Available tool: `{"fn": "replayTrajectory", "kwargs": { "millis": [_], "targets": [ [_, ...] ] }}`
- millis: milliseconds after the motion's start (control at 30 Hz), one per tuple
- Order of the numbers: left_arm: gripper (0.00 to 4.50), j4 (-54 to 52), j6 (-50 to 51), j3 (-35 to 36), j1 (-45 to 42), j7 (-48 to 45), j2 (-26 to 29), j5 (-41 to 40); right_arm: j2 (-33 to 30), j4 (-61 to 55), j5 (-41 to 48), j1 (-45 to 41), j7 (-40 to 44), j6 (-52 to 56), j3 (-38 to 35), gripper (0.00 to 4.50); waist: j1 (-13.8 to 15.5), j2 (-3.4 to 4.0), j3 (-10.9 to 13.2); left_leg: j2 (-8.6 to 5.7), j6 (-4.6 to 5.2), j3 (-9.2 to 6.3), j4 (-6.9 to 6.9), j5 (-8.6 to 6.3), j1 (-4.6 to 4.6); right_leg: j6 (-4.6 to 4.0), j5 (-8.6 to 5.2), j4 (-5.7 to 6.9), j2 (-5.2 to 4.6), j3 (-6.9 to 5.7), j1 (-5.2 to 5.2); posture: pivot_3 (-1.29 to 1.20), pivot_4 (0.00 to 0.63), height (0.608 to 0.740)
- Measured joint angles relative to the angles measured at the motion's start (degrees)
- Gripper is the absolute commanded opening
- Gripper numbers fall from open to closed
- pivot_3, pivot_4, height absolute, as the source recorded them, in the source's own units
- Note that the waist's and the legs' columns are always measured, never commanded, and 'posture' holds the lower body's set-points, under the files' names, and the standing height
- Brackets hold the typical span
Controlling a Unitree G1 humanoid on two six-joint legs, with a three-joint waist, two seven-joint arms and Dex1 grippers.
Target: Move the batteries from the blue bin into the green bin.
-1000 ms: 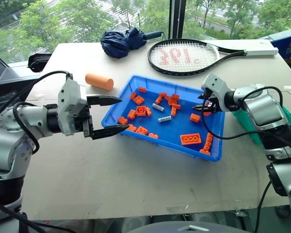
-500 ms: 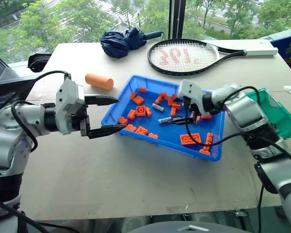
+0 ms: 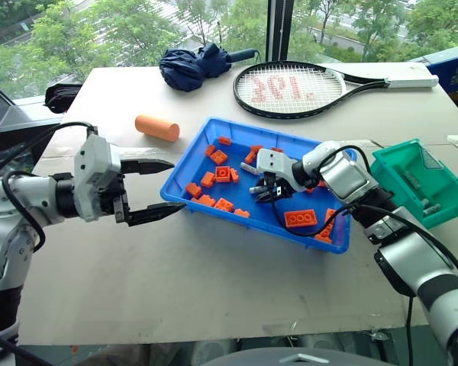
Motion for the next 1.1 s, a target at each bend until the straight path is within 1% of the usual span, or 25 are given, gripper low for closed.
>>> {"fn": "replayTrajectory", "kwargs": {
  "millis": [33,67,100,200,267,433,533,567,600,633,667,767,867,967,1033,1067,1100],
  "targets": [
    [4.50,-0.14,-0.01,0.02,0.24,0.09,-0.01,0.00,0.06,0.08,-0.04,-0.08,0.27,-0.05,-0.01,0.77,-0.01,0.00,0.00,0.00,0.00,-0.01,0.00,0.00,0.00,0.00,0.00,0.01,0.00,0.01,0.00,0.00,0.150,0.740],
    [4.50,-0.17,-0.03,0.02,0.32,0.20,-0.02,0.00,0.03,-0.05,0.13,-0.07,0.73,0.29,-0.26,0.11,0.01,0.00,0.00,0.00,0.00,-0.01,0.00,0.00,0.00,0.00,0.00,0.00,0.00,0.02,0.00,0.00,0.150,0.740],
    [4.50,-0.17,-0.04,0.02,0.32,0.23,-0.02,0.00,0.02,-0.17,0.16,-0.07,0.89,0.41,-0.29,0.04,0.02,0.00,0.00,0.00,0.00,-0.01,0.00,0.00,0.00,0.00,0.00,0.00,-0.01,0.03,0.00,0.00,0.150,0.740],
    [4.50,-0.24,-0.12,-0.16,-0.03,0.35,-0.10,-0.03,-1.68,-3.11,0.55,0.59,1.60,2.35,-0.69,0.04,0.18,0.01,0.01,-0.01,0.00,-0.03,0.00,0.00,-0.02,0.00,0.00,-0.01,-0.04,0.05,0.00,0.00,0.150,0.740],
    [4.50,-0.62,0.02,-0.64,-1.46,0.86,-0.87,-0.37,-4.11,-7.30,1.56,1.61,1.50,4.99,-3.02,0.04,0.40,0.02,0.01,-0.02,0.00,-0.06,0.01,0.00,-0.07,0.00,0.00,-0.03,-0.07,0.03,-0.01,0.00,0.150,0.740],
    [4.50,-2.89,1.40,-4.88,-8.85,2.61,-3.59,-3.03,-12.18,-23.84,6.13,5.16,-1.14,16.51,-13.49,0.04,0.77,0.00,0.00,-0.04,0.00,-0.14,0.06,0.00,-0.18,0.01,0.00,-0.04,-0.11,-0.05,-0.03,0.00,0.150,0.740],
    [4.50,-3.03,2.64,-7.55,-13.46,3.01,-5.67,-4.65,-18.68,-30.81,7.66,9.21,-4.61,23.51,-20.91,0.04,0.72,0.00,0.00,-0.05,0.01,-0.11,0.06,-0.01,-0.19,0.01,0.00,-0.04,-0.10,-0.02,-0.03,0.00,0.150,0.740],
    [4.50,-2.94,2.86,-8.28,-14.71,3.14,-6.46,-4.93,-20.14,-31.92,7.75,10.33,-5.49,24.70,-22.46,0.04,0.69,0.00,0.00,-0.05,0.01,-0.10,0.05,-0.01,-0.20,0.01,0.00,-0.03,-0.11,-0.02,-0.04,0.00,0.150,0.740],
    [4.50,-2.86,3.13,-9.74,-17.02,3.22,-7.87,-5.32,-22.95,-33.39,8.00,12.41,-6.61,26.24,-24.94,0.04,1.06,0.01,0.01,-0.06,0.02,-0.14,0.09,-0.01,-0.27,0.01,0.00,-0.04,-0.12,-0.10,-0.03,0.00,0.150,0.740],
    [4.50,-2.89,3.25,-11.03,-19.00,3.09,-8.86,-5.75,-26.17,-34.03,7.96,14.52,-8.24,28.19,-28.31,0.04,1.24,0.01,0.01,-0.07,0.02,-0.15,0.12,-0.01,-0.32,0.01,0.00,-0.05,-0.12,-0.10,-0.07,0.00,0.150,0.740],
    [4.50,-2.73,3.34,-11.85,-19.73,2.92,-9.08,-5.72,-27.78,-34.26,7.87,15.52,-9.16,29.00,-30.33,0.04,1.24,0.01,0.01,-0.10,0.02,-0.12,0.12,-0.01,-0.34,0.01,0.00,-0.04,-0.13,-0.07,-0.09,0.00,0.150,0.740],
    [4.50,-1.18,3.31,-15.14,-23.54,1.82,-12.04,-5.62,-34.08,-34.28,7.59,21.57,-12.67,30.25,-37.97,0.04,1.31,0.01,0.01,-0.12,0.04,-0.07,0.12,0.00,-0.33,0.01,0.01,-0.03,-0.09,-0.03,-0.10,0.00,0.150,0.740],
    [4.50,0.68,2.37,-17.58,-26.04,0.27,-13.64,-4.65,-36.37,-32.48,7.64,27.46,-15.36,30.01,-43.45,0.04,0.81,0.01,0.01,-0.09,0.05,0.02,0.12,0.00,-0.28,0.02,0.01,0.02,-0.03,0.05,-0.09,0.00,0.150,0.740],
    [4.50,2.02,1.58,-18.63,-27.38,-1.07,-14.72,-3.83,-36.45,-29.52,8.02,30.75,-17.33,28.54,-45.61,0.04,0.20,0.02,0.01,-0.03,0.07,0.20,0.10,-0.01,-0.13,0.02,0.01,0.08,0.07,0.08,-0.06,0.00,0.150,0.740],
    [4.50,2.63,1.10,-18.88,-27.54,-1.67,-14.85,-3.35,-36.44,-28.07,8.61,32.19,-18.21,27.64,-46.61,0.98,0.08,0.02,0.01,0.02,0.09,0.29,0.07,-0.02,-0.02,0.02,0.00,0.08,0.36,0.14,0.00,0.00,0.150,0.740],
    [4.50,2.86,1.02,-18.89,-27.56,-1.94,-14.91,-3.28,-36.43,-27.43,8.90,32.75,-18.82,26.85,-46.84,1.34,0.09,0.02,0.01,0.06,0.10,0.29,0.07,-0.02,-0.01,0.02,0.00,0.08,0.39,0.15,0.02,0.00,0.150,0.740],
    [4.50,2.95,0.96,-18.89,-27.56,-2.17,-14.93,-3.23,-36.39,-27.06,9.10,32.87,-19.21,26.45,-46.95,1.80,0.11,0.02,0.01,0.06,0.10,0.29,0.08,-0.03,-0.01,0.02,0.00,0.08,0.40,0.16,0.02,0.00,0.150,0.740]
  ]
}}
